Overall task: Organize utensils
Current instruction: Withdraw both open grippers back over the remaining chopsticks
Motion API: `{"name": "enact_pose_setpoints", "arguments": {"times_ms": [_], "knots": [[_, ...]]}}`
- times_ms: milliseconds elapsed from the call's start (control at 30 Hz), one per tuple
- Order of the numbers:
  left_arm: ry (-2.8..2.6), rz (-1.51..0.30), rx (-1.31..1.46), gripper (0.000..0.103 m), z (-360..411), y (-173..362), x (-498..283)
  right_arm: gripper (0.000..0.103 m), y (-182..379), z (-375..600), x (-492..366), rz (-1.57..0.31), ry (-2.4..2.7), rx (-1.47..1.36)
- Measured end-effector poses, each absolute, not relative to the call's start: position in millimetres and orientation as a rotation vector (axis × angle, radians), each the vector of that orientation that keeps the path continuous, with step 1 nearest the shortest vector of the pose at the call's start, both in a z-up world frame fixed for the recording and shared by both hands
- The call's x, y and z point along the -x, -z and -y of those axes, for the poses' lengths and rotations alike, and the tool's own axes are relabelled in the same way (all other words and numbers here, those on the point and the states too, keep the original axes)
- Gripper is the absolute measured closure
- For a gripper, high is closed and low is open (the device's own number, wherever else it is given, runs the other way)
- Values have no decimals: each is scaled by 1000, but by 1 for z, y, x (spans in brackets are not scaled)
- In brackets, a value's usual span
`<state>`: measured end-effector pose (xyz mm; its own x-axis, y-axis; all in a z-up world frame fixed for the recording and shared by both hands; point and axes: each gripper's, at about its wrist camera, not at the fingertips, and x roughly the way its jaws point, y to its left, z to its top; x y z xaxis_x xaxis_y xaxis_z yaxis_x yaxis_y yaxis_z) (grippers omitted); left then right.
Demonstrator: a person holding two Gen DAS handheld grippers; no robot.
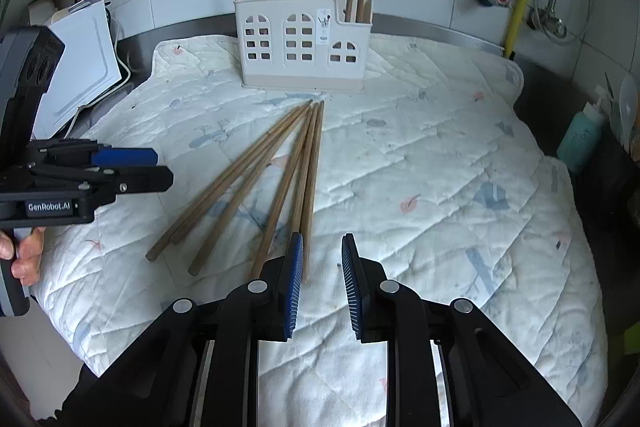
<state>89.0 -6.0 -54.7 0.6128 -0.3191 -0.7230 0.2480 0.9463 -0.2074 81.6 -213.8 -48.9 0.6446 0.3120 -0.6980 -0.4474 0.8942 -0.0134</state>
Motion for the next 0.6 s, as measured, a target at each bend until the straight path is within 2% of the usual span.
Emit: {"name": "enact_pose_setpoints", "arguments": {"times_ms": [133,367,600], "knots": [[323,-876,75,58,11,61,-88,83,54,217,-82,-767,-432,176],[293,-926,62,69,20,76,-93,83,59,216,-84,-777,-438,154],[273,-937,55,70,24,79,-95,83,61,217,-86,-783,-434,144]]}}
